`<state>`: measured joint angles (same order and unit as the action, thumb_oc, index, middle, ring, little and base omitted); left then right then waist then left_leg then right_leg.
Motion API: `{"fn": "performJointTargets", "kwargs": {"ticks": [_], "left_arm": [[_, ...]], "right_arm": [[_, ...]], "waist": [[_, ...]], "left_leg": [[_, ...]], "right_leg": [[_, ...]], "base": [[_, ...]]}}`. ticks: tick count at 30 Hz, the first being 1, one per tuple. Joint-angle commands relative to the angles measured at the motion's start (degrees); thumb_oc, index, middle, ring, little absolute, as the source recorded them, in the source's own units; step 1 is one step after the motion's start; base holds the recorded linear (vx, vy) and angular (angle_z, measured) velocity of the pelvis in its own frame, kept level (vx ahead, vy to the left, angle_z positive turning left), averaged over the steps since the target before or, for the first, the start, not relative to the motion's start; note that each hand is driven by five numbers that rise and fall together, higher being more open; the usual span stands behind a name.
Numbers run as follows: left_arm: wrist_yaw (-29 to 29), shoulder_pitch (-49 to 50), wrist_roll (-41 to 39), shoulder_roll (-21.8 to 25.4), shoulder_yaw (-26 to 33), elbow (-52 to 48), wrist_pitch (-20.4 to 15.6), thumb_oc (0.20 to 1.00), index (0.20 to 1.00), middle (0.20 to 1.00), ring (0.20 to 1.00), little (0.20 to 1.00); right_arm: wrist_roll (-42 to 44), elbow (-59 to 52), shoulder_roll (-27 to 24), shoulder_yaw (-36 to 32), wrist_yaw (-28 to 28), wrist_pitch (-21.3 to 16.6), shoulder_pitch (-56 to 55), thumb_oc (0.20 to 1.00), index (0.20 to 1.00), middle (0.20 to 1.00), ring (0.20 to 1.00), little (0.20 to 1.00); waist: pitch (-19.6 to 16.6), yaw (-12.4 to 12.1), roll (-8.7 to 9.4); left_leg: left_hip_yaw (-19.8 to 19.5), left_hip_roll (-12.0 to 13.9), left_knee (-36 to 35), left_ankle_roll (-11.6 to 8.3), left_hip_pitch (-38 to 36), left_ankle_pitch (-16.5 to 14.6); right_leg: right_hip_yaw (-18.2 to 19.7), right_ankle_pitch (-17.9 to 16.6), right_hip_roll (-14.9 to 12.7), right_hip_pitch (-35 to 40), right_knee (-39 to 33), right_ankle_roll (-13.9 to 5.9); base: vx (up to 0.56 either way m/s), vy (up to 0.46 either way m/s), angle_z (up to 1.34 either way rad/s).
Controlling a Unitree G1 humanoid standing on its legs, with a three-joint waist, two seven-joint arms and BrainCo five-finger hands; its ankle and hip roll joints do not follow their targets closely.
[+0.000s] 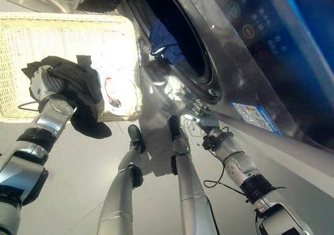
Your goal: Put the clothes into the washing machine.
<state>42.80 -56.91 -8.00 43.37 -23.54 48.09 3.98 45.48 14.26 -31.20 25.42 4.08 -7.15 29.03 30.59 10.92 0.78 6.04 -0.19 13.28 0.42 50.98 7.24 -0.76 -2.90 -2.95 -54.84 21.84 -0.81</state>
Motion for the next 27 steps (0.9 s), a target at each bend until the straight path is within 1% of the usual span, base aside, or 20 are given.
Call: {"fn": "performJointTargets", "kwargs": {"ticks": [1, 2, 5, 6, 7, 8, 9, 10, 11, 12, 13, 14, 15, 16, 17, 20, 23, 24, 25, 27], "left_arm": [[4.82, 2.48, -1.55, 1.58, 5.98, -7.51, -11.41, 0.2, 0.2, 0.2, 0.2, 0.2], [4.47, 3.23, -1.5, 1.21, 6.57, -8.96, -12.03, 0.2, 0.2, 0.2, 0.2, 0.2], [-0.11, 7.71, -1.56, -2.33, 9.55, -16.52, -18.13, 0.2, 0.2, 0.2, 0.2, 0.2], [-1.65, 8.97, -1.04, -3.52, 10.38, -18.22, -19.29, 0.2, 0.2, 0.2, 0.2, 0.2], [-9.79, 12.18, -2.48, -6.0, 10.98, -24.9, -22.1, 0.2, 0.2, 0.2, 0.2, 0.2], [-10.96, 12.74, -2.6, -6.46, 11.09, -26.16, -21.93, 0.2, 0.2, 0.2, 0.2, 0.2], [-17.52, 14.74, -3.12, -7.78, 10.65, -31.1, -21.27, 0.2, 0.2, 0.2, 0.2, 0.2], [-21.36, 15.6, -3.68, -8.33, 10.19, -33.11, -21.4, 0.2, 0.2, 0.2, 0.2, 0.2], [-22.29, 15.85, -3.99, -8.57, 9.99, -33.95, -21.06, 0.2, 0.2, 0.2, 0.2, 0.2], [-25.42, 16.22, -5.31, -8.96, 9.68, -34.98, -21.19, 0.2, 0.2, 0.2, 0.2, 0.2], [-29.17, 16.78, -7.18, -9.7, 8.97, -37.42, -20.03, 0.2, 0.2, 0.2, 0.2, 0.2], [-36.51, 17.6, -11.39, -10.5, 7.49, -40.21, -18.88, 0.2, 0.2, 0.2, 0.2, 0.2], [-37.24, 17.66, -11.92, -10.7, 7.11, -40.74, -18.41, 0.2, 0.2, 0.2, 0.2, 0.2], [-42.32, 17.64, -15.46, -11.37, 5.22, -42.98, -16.01, 0.2, 0.2, 0.2, 0.2, 0.2], [-43.17, 17.67, -15.99, -11.47, 4.81, -43.36, -15.75, 0.2, 0.2, 0.2, 0.2, 0.2], [-52.27, 17.55, -25.37, -12.68, 1.37, -46.56, -10.82, 0.2, 0.2, 0.2, 0.2, 0.2], [-56.52, 17.24, -31.17, -14.34, -1.52, -47.13, -7.36, 0.2, 0.2, 0.2, 0.2, 0.2], [-57.9, 16.64, -33.79, -15.28, -3.65, -47.53, -4.38, 0.2, 0.2, 0.2, 0.2, 0.2], [-57.96, 16.64, -33.95, -15.35, -3.74, -47.6, -4.2, 0.2, 0.2, 0.2, 0.2, 0.2], [-59.65, 16.56, -37.57, -15.71, -5.03, -48.12, -2.04, 0.2, 0.2, 0.2, 0.2, 0.2]], "right_arm": [[-11.23, -8.01, 1.62, -0.73, 1.1, -2.14, -1.01, 1.0, 1.0, 1.0, 1.0, 1.0], [-12.58, -8.55, 1.73, -0.67, 0.98, -2.07, -1.07, 1.0, 1.0, 1.0, 1.0, 1.0], [-20.16, -11.46, 2.57, -0.06, 0.5, -1.14, -0.03, 1.0, 1.0, 1.0, 1.0, 1.0], [-21.53, -12.01, 2.82, 0.15, 0.42, -0.7, 0.42, 1.0, 1.0, 1.0, 1.0, 1.0], [-24.57, -13.27, 3.48, 0.7, 0.15, 0.51, 2.57, 1.0, 1.0, 1.0, 1.0, 1.0], [-24.77, -13.42, 3.59, 0.81, 0.11, 0.8, 2.9, 1.0, 1.0, 1.0, 1.0, 1.0], [-25.65, -13.77, 4.08, 0.97, 0.91, 1.67, 4.5, 1.0, 1.0, 1.0, 1.0, 1.0], [-25.91, -14.02, 4.36, 1.04, 1.52, 1.99, 5.3, 1.0, 1.0, 1.0, 1.0, 1.0], [-25.78, -14.2, 4.42, 1.06, 1.52, 2.28, 5.59, 1.0, 1.0, 1.0, 1.0, 1.0], [-25.61, -14.5, 4.51, 1.1, 1.98, 2.6, 6.1, 1.0, 1.0, 1.0, 1.0, 1.0], [-25.1, -14.82, 4.63, 1.39, 1.96, 3.36, 7.08, 1.0, 1.0, 1.0, 1.0, 1.0], [-24.2, -14.72, 5.02, 1.77, 2.25, 4.02, 8.52, 1.0, 1.0, 1.0, 1.0, 1.0], [-24.06, -14.71, 5.15, 1.88, 2.15, 4.16, 8.73, 1.0, 1.0, 1.0, 1.0, 1.0], [-23.22, -14.76, 5.59, 2.36, 1.82, 4.73, 9.7, 1.0, 1.0, 1.0, 1.0, 1.0], [-23.15, -14.79, 5.63, 2.48, 1.69, 4.74, 9.84, 1.0, 1.0, 1.0, 1.0, 1.0], [-22.77, -15.17, 6.09, 3.51, -0.09, 2.25, 10.63, 1.0, 1.0, 1.0, 1.0, 1.0], [-21.64, -14.63, 7.06, 4.59, -1.56, 0.41, 11.16, 1.0, 1.0, 1.0, 1.0, 1.0], [-22.54, -14.47, 7.79, 5.73, -1.31, 1.3, 11.77, 1.0, 1.0, 1.0, 1.0, 1.0], [-22.56, -14.49, 7.8, 5.81, -1.29, 1.41, 11.81, 1.0, 1.0, 1.0, 1.0, 1.0], [-21.86, -14.68, 7.16, 7.44, 0.12, 3.6, 12.09, 1.0, 1.0, 1.0, 1.0, 1.0]], "waist": [[-0.8, -3.68, -0.89], [-0.8, -4.0, -1.11], [-0.8, -6.06, -2.27], [-0.8, -6.48, -2.56], [-0.8, -8.16, -3.28], [-0.8, -8.36, -3.38], [-0.8, -9.42, -3.77], [-0.8, -9.9, -3.96], [-0.8, -10.02, -4.03], [-0.8, -10.29, -4.13], [-0.8, -10.71, -4.4], [-0.8, -11.22, -4.83], [-0.8, -11.26, -4.91], [-0.8, -11.41, -5.23], [-0.8, -11.42, -5.28], [-0.8, -11.26, -5.67], [-0.8, -10.75, -5.81], [-0.8, -10.35, -5.73], [-0.8, -10.34, -5.72], [-0.8, -10.03, -5.55]], "left_leg": [[0.47, -3.11, -0.55, -1.76, -4.82, -2.53], [0.2, -3.14, -1.19, -1.79, -5.25, -2.27], [-0.99, -3.34, -3.86, -1.79, -7.25, -1.28], [-1.33, -3.47, -4.31, -1.75, -7.82, -1.17], [-2.32, -3.65, -5.35, -1.65, -9.2, -0.75], [-2.48, -3.69, -5.46, -1.63, -9.46, -0.7], [-3.02, -3.87, -5.97, -1.59, -10.44, -0.48], [-3.27, -3.93, -6.43, -1.56, -10.96, -0.24], [-3.37, -3.96, -6.64, -1.53, -11.18, -0.14], [-3.51, -4.01, -6.95, -1.49, -11.51, 0.04], [-3.67, -4.01, -7.56, -1.44, -12.1, 0.37], [-3.93, -4.02, -8.62, -1.44, -13.35, 0.85], [-3.94, -4.02, -8.82, -1.42, -13.56, 0.95], [-3.96, -3.98, -9.71, -1.32, -14.56, 1.33], [-3.93, -3.96, -9.91, -1.3, -14.73, 1.43], [-3.56, -3.9, -10.91, -1.09, -15.7, 1.96], [-3.28, -4.12, -10.92, -0.92, -16.29, 1.85], [-3.1, -4.16, -10.82, -0.86, -16.27, 1.89], [-3.08, -4.15, -10.84, -0.86, -16.29, 1.9], [-2.6, -3.96, -11.54, -0.86, -16.49, 2.22]], "right_leg": [[-0.36, -5.66, 2.59, 3.86, -9.39, -3.19], [-0.71, -5.48, 2.48, 4.37, -9.51, -3.18], [-2.34, -4.37, 1.86, 6.84, -9.83, -3.09], [-2.73, -4.07, 1.73, 7.51, -9.86, -3.05], [-3.97, -3.09, 1.23, 9.17, -9.38, -2.94], [-4.18, -2.96, 1.14, 9.5, -9.36, -2.92], [-5.11, -2.38, 0.77, 10.82, -9.18, -2.89], [-5.59, -2.17, 0.66, 11.5, -9.15, -2.83], [-5.75, -2.11, 0.63, 11.77, -9.19, -2.81], [-5.99, -2.0, 0.58, 12.19, -9.23, -2.77], [-6.37, -1.81, 0.51, 12.82, -9.16, -2.78], [-6.83, -1.61, 0.4, 14.15, -9.36, -2.77], [-6.9, -1.59, 0.39, 14.35, -9.37, -2.77], [-7.1, -1.54, 0.38, 15.24, -9.46, -2.79], [-7.15, -1.56, 0.37, 15.41, -9.51, -2.81], [-7.27, -1.89, 0.26, 16.45, -10.1, -2.88], [-7.16, -2.34, 0.21, 17.06, -10.73, -2.95], [-6.95, -2.92, 0.13, 17.04, -11.14, -3.06], [-6.94, -2.96, 0.12, 17.05, -11.19, -3.07], [-6.79, -3.72, 0.05, 17.31, -12.31, -3.23]], "base": [[-0.04, -0.13, 0.32], [-0.05, -0.149, 0.3], [-0.04, -0.122, 0.21], [-0.06, -0.181, 0.26], [-0.05, -0.155, 0.26], [-0.06, -0.195, 0.32], [-0.04, -0.126, 0.3], [-0.04, -0.119, 0.3], [-0.03, -0.068, 0.24], [-0.03, -0.061, 0.21], [-0.04, -0.092, 0.2], [-0.03, -0.073, 0.13], [-0.04, -0.073, 0.12], [-0.02, -0.036, 0.09], [-0.03, -0.05, 0.08], [-0.03, -0.038, 0.05], [-0.01, -0.007, 0.0], [0.0, 0.0, 0.0], [-0.03, -0.028, 0.01], [0.0, 0.0, 0.0]]}}
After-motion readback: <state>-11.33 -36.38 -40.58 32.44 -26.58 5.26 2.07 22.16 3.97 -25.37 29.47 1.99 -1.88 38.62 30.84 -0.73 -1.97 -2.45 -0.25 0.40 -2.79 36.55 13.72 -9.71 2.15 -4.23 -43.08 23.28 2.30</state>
